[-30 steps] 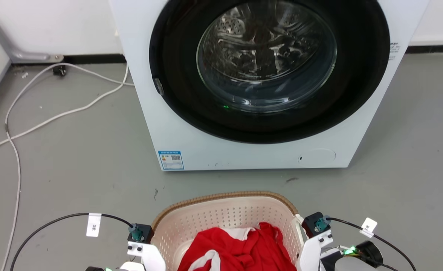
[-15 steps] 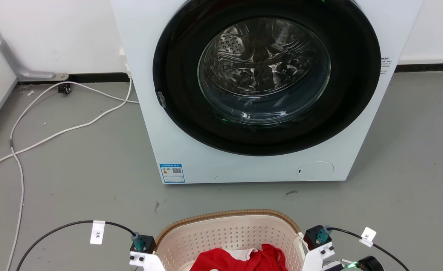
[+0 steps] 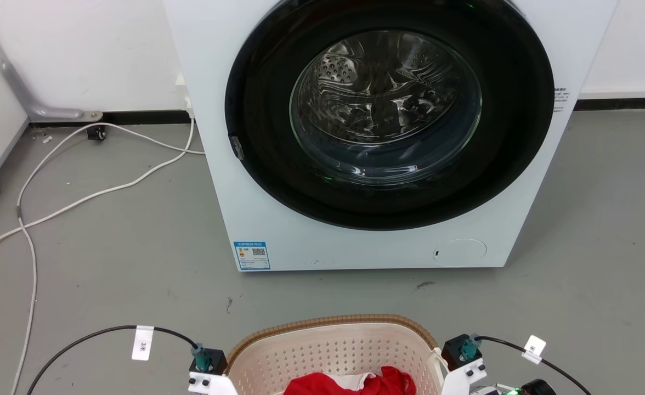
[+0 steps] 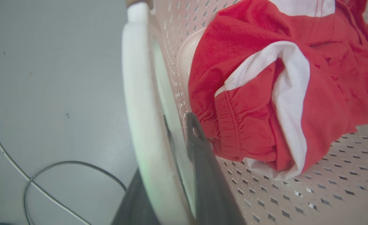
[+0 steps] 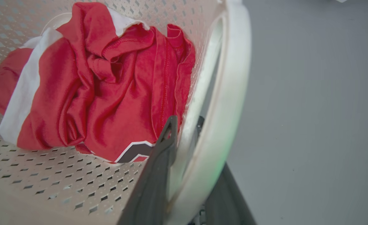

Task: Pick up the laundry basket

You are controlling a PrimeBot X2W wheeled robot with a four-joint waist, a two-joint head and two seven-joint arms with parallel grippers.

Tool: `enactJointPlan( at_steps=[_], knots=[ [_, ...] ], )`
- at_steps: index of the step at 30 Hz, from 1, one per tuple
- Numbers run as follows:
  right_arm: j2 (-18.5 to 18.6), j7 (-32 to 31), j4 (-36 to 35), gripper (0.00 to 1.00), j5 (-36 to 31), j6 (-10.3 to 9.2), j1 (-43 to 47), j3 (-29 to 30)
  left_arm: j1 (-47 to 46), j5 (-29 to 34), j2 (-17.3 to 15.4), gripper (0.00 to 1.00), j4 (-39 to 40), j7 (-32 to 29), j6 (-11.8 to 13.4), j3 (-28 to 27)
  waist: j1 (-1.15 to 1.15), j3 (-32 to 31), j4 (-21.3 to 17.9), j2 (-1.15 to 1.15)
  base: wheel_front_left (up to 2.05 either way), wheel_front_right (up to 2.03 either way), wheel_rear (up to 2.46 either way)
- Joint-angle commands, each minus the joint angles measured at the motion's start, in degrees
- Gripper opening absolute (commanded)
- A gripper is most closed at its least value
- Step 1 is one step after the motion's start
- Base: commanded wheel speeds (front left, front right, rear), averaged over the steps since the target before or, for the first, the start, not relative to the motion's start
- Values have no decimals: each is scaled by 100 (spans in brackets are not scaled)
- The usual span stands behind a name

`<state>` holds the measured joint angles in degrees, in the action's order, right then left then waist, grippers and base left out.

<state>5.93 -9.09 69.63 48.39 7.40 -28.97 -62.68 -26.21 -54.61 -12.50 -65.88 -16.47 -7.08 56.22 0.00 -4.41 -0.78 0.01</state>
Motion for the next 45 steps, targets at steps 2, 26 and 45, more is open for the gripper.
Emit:
enactJointPlan(
  at_steps=[2,26,45],
  knots=[
    [63,22,-27,0,49,16,-29,-70,-11,-24,-62,0,-6,-60,-66,104,0,-5,4,-1,0,0,0],
    [103,26,64,0,576,16,-114,-587,-155,-546,-125,0,-38,-43,-63,630,0,1,20,-1,0,0,0],
    [135,52,94,0,834,16,-160,-839,-205,-870,-94,0,-117,37,-62,930,0,-31,1,-1,0,0,0]
  ],
)
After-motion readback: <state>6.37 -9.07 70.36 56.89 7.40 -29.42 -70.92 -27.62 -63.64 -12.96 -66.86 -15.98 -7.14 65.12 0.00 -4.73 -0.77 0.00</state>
